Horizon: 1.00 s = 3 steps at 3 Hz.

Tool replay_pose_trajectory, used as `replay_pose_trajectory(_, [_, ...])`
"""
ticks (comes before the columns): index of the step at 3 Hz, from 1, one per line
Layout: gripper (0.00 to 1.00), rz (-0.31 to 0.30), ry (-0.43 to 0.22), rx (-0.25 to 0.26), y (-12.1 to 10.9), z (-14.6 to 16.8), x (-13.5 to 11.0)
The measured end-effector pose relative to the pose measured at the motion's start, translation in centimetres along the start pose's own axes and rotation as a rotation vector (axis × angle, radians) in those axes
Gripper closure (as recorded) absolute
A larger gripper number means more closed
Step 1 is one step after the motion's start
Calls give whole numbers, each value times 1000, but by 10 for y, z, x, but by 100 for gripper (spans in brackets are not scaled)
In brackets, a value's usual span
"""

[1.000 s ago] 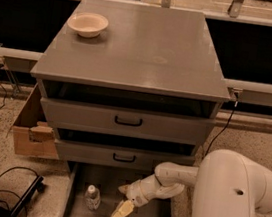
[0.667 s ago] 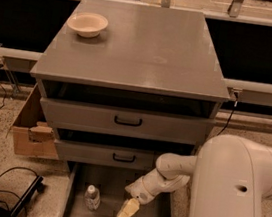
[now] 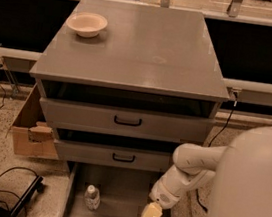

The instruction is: Place blue plastic bottle into bottom drawer

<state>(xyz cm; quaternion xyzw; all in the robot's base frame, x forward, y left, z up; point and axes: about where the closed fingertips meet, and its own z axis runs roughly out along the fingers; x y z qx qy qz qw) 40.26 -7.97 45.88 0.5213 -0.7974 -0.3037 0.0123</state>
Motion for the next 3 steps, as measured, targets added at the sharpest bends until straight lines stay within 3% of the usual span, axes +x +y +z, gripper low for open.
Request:
replay_pose_trajectory(1, [0,-14,75,38,46,-44,27])
replay_pose_trajectory(2, [0,-51,164,100,74,-103,22])
replay_pose_trajectory(3, [0,-64,265,113,95,-142,0])
